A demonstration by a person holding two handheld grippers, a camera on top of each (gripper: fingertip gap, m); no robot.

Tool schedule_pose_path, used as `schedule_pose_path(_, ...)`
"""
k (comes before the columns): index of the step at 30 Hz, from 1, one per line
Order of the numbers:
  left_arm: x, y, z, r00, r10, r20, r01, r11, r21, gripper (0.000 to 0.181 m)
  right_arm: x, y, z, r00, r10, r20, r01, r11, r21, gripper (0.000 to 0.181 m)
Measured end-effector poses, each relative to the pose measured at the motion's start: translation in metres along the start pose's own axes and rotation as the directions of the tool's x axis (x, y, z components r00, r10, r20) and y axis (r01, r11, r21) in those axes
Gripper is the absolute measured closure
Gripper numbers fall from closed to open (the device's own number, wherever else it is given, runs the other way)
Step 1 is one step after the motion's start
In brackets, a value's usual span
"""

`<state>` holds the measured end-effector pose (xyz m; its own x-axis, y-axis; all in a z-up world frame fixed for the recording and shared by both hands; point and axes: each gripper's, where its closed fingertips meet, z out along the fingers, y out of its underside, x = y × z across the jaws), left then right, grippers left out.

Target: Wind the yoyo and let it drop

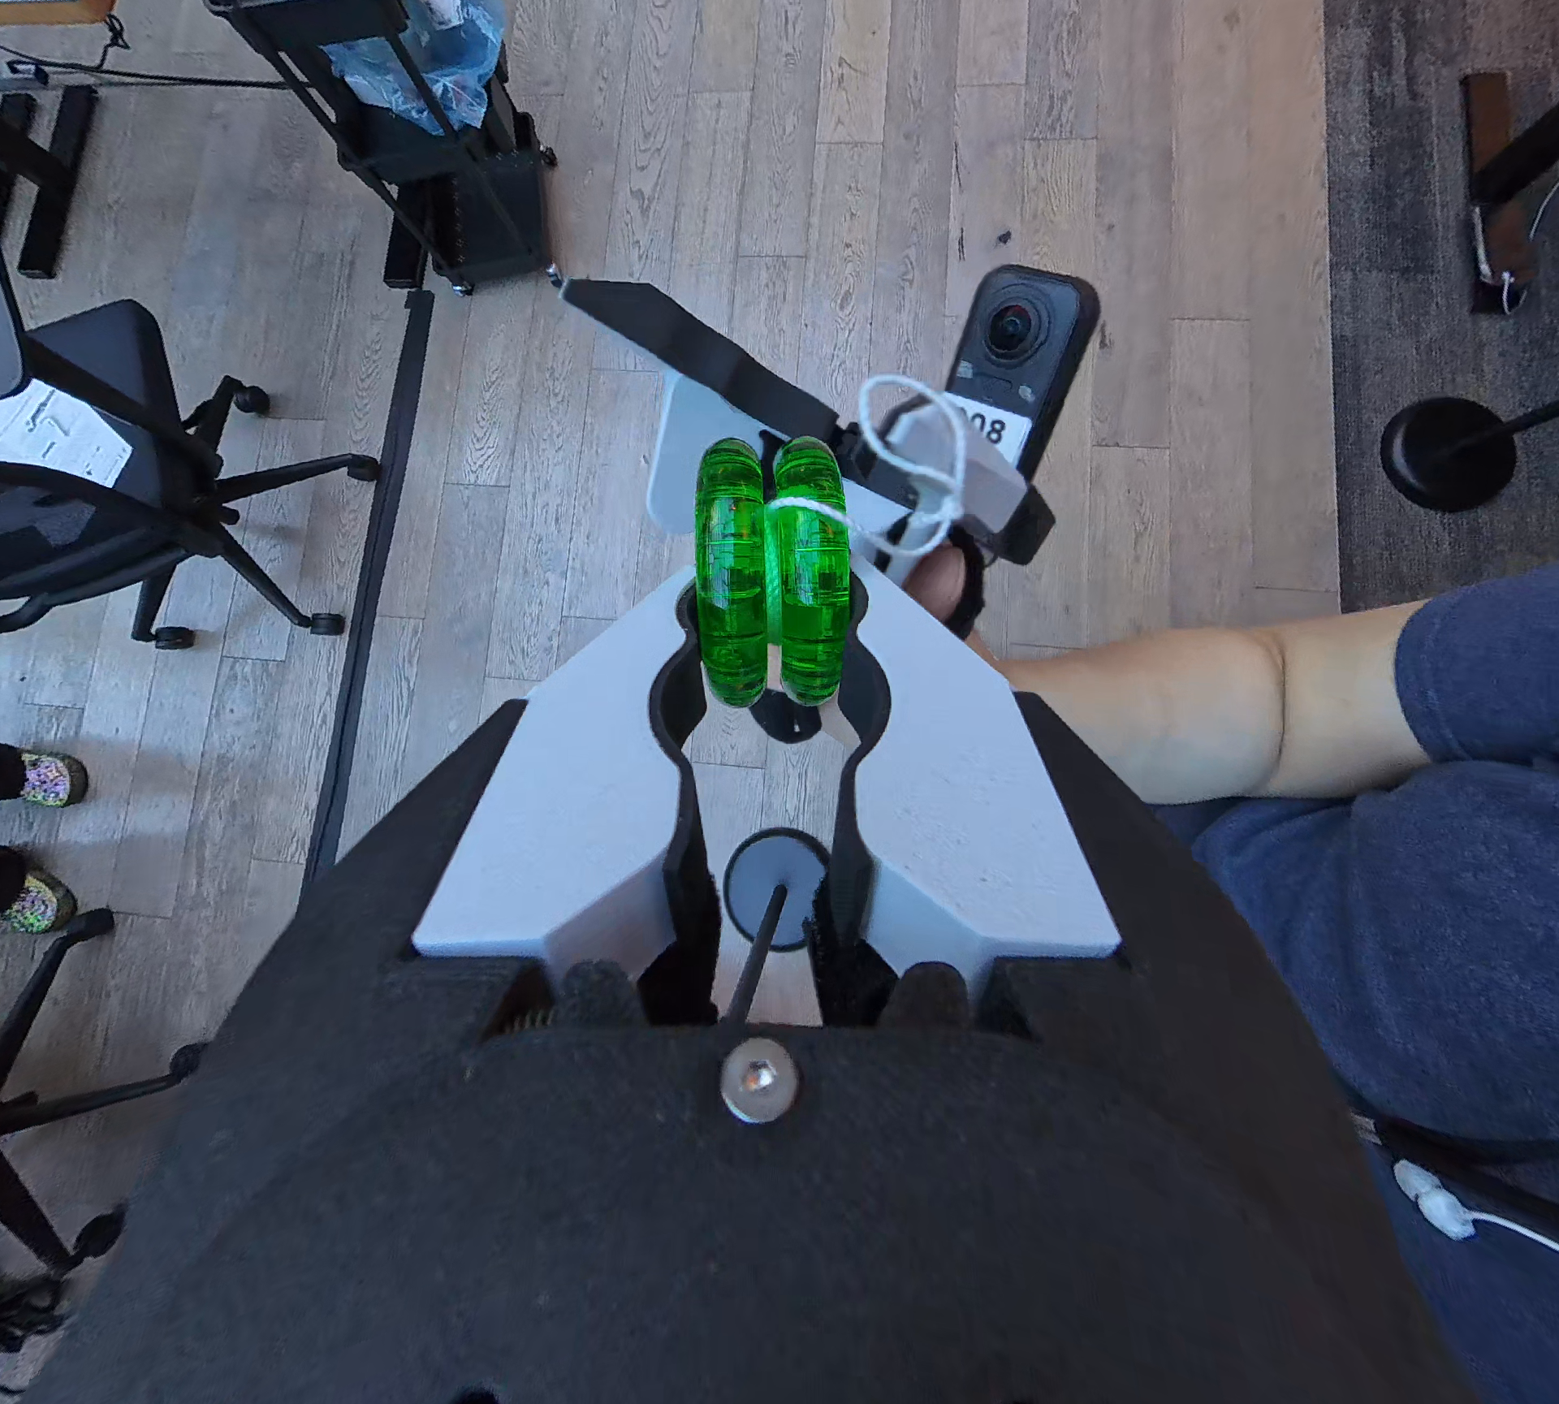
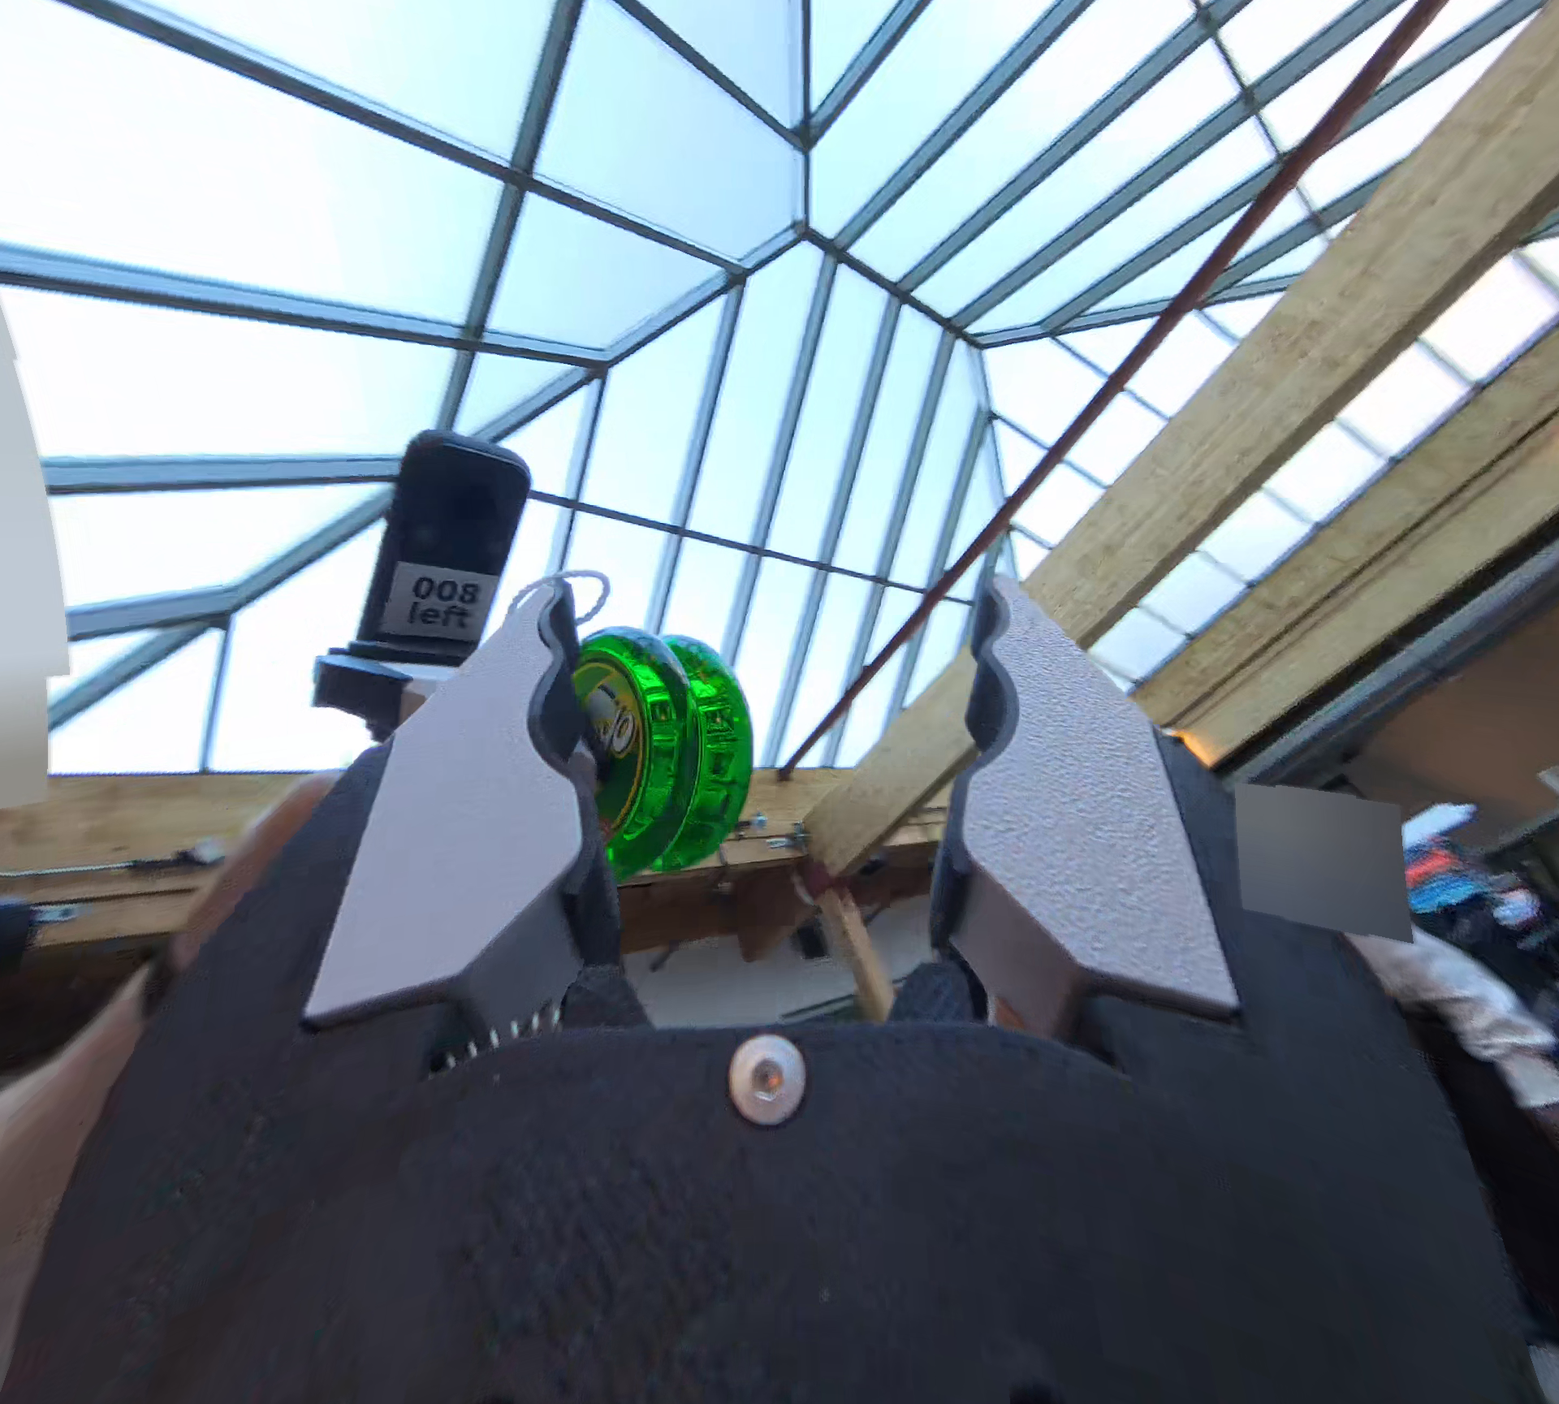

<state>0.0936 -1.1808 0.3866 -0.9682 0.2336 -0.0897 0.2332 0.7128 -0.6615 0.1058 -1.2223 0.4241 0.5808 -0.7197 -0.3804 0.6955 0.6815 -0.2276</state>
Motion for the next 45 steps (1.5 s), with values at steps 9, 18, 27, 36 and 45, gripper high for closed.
schedule_pose_path(9, -0.007, 0.004, 0.001, 0.999, 0.041, 0.035, -0.039, 0.996, -0.076, 0.155, -0.024, 0.013, 0.009, 0.974, -0.193, 0.115, 0.199, 0.979, -0.042, 0.075)
schedule_pose_path(18, -0.010, 0.021, 0.001, 1.000, 0.011, 0.009, -0.009, 0.986, -0.168, 0.155, -0.043, 0.009, -0.004, 0.915, -0.303, 0.267, 0.329, 0.943, -0.057, 0.127)
schedule_pose_path(27, -0.001, 0.026, 0.003, 0.999, -0.035, -0.037, 0.029, 0.988, -0.152, 0.155, -0.066, 0.012, -0.016, 0.828, -0.412, 0.380, 0.473, 0.877, -0.081, 0.176)
schedule_pose_path(36, -0.005, 0.029, -0.007, 0.998, -0.061, -0.020, 0.059, 0.992, -0.108, 0.155, -0.072, 0.021, -0.012, 0.836, -0.372, 0.403, 0.467, 0.868, -0.167, 0.181)
schedule_pose_path(45, -0.004, 0.024, -0.021, 0.997, -0.071, -0.021, 0.070, 0.997, -0.025, 0.155, -0.071, 0.030, -0.012, 0.846, -0.363, 0.389, 0.470, 0.853, -0.226, 0.181)
